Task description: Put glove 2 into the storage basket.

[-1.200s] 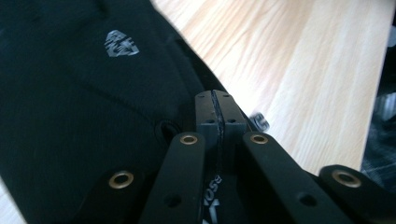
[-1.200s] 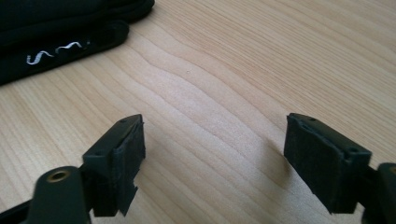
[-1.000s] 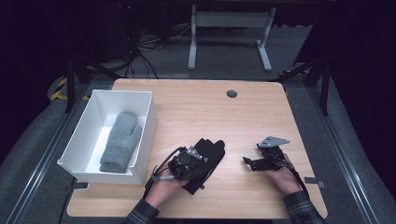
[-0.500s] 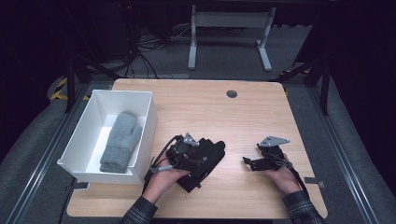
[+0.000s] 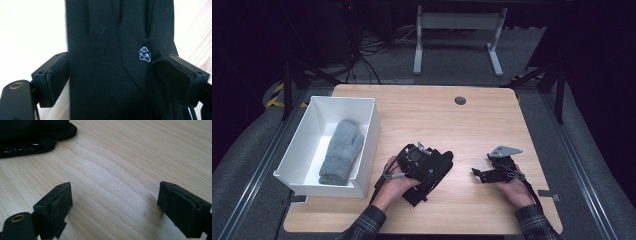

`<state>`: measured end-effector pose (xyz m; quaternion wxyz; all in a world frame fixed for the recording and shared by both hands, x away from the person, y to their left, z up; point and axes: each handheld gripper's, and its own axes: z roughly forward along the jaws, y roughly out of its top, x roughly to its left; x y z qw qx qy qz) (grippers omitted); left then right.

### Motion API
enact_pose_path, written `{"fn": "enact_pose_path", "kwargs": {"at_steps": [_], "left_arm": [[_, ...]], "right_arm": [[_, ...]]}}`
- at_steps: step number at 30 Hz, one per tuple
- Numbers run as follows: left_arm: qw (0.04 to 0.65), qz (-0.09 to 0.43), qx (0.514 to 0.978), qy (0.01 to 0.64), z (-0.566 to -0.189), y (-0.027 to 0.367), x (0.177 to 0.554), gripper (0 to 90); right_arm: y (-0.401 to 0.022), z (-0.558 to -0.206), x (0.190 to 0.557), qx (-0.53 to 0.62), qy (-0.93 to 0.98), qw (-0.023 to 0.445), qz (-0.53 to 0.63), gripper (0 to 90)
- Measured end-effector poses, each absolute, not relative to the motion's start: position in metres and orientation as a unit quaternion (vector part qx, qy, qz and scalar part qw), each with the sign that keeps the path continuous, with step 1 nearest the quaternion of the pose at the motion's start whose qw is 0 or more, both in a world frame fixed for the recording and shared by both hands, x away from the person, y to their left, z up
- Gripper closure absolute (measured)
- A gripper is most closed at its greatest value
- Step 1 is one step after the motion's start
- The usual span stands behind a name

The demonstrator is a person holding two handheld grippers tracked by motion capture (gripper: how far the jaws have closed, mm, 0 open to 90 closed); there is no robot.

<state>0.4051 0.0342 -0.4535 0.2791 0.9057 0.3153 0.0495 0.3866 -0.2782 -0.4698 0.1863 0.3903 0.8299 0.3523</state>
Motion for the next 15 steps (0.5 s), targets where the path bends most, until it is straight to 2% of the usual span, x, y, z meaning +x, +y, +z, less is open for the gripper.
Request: {"fn": "enact_pose_path", "kwargs": {"at_steps": [9, 10, 11, 13, 15], "left_arm": [[0.281, 0.045, 0.911, 0.298, -0.4509, 0.0337, 0.4011, 30.1], [0.28, 0.04, 0.913, 0.295, -0.4498, 0.0335, 0.4002, 33.3], [0.283, 0.028, 0.914, 0.289, -0.4483, 0.0335, 0.3993, 44.4], [0.281, 0.017, 0.916, 0.287, -0.4468, 0.0339, 0.3995, 55.9], [0.281, 0.013, 0.916, 0.287, -0.4466, 0.0338, 0.3996, 61.6]], "right_arm": [[-0.2782, -0.4699, 0.3866, 0.39, 0.83, 0.186, 0.353, 12.9], [-0.2782, -0.4698, 0.3866, 0.39, 0.83, 0.186, 0.352, 12.9], [-0.2782, -0.4699, 0.3867, 0.39, 0.83, 0.186, 0.353, 12.9], [-0.2782, -0.4698, 0.3867, 0.39, 0.83, 0.186, 0.352, 12.9], [-0.2782, -0.4699, 0.3867, 0.39, 0.83, 0.186, 0.353, 12.9]]}}
